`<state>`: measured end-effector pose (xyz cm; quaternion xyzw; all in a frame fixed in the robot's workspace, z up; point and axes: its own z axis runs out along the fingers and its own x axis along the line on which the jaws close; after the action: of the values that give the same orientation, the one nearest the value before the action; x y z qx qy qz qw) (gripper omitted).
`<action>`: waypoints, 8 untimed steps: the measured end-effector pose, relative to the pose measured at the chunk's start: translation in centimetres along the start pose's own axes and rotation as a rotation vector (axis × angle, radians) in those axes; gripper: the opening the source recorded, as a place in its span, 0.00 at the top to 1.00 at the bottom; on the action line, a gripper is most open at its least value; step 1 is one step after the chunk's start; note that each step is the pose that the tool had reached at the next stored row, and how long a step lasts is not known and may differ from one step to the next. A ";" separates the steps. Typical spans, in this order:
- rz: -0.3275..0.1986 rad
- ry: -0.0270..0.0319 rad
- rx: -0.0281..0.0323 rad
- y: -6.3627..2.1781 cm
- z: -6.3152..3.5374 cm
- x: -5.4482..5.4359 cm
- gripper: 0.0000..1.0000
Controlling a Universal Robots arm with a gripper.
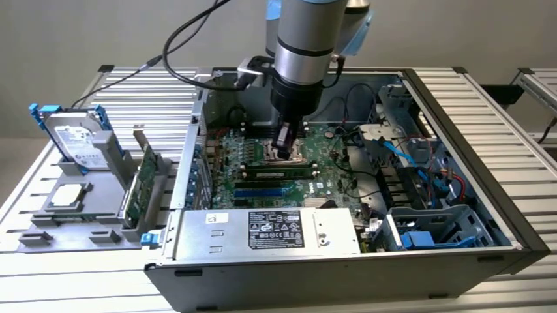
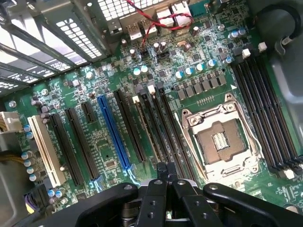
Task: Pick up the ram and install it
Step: 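Press down the ram until it locks into place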
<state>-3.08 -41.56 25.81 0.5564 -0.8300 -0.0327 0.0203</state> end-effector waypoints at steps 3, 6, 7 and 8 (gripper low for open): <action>0.036 0.0004 0.0014 0.01 -0.01 0.0 0.89; 0.069 0.0029 0.0036 0.00 0.00 0.0 0.89; 0.080 0.0036 0.0043 0.00 0.00 0.0 0.89; 0.092 0.0044 0.0050 0.00 -0.01 0.0 0.89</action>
<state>-3.08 -41.56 25.82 0.5178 -0.8547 -0.0284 0.0222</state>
